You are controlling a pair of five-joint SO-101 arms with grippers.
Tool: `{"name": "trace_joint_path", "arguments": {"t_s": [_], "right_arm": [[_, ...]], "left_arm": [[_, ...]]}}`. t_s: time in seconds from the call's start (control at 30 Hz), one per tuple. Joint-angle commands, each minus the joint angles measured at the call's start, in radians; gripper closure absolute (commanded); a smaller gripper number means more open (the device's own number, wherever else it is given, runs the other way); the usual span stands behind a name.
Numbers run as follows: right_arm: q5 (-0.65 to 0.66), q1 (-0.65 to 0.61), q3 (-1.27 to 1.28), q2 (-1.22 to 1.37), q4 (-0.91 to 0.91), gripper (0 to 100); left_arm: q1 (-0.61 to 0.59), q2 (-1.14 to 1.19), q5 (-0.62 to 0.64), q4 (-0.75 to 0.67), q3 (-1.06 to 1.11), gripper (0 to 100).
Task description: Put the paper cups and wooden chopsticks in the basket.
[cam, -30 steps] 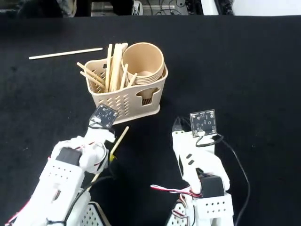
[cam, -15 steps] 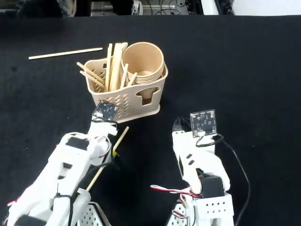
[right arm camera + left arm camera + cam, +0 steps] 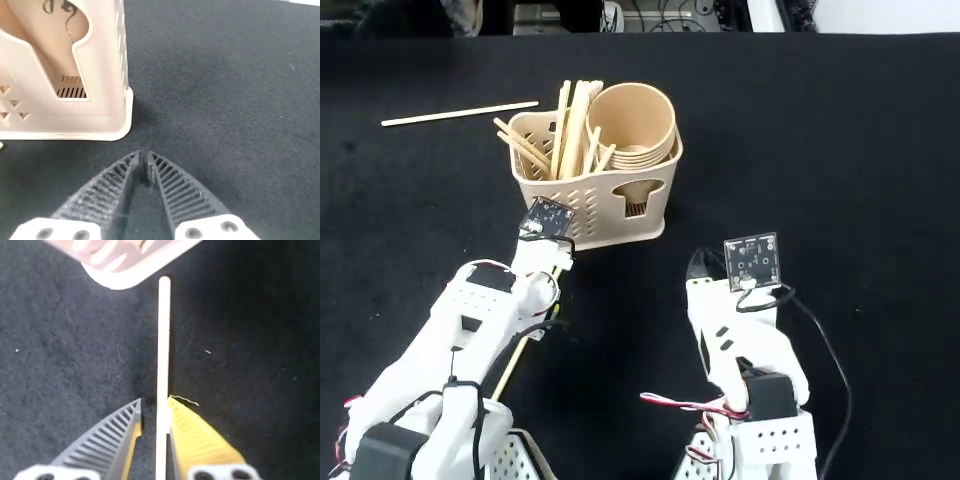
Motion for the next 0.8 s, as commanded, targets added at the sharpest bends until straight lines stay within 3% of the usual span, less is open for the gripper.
{"name": "trace_joint_path", "arguments": {"t_s": [0.0, 0.1, 0.47, 0.6, 0.77], "right_arm": [[0.003, 0.012, -0.004, -0.085, 0.003, 98.2], [0.003, 0.012, -0.004, -0.085, 0.003, 98.2], [0.003, 0.012, -0.004, -0.085, 0.003, 98.2], [0.003, 0.012, -0.004, -0.085, 0.003, 98.2], [0.003, 0.012, -0.004, -0.085, 0.003, 98.2]], "left_arm": [[0.005, 0.009, -0.029, 0.021, -0.015, 92], [0.010, 0.009, -0.087, 0.072, -0.024, 98], [0.001, -0.026, -0.106, 0.087, -0.010, 97], [0.001, -0.218, -0.106, 0.135, 0.054, 97], [-0.007, -0.658, -0.107, 0.238, 0.157, 97]]}}
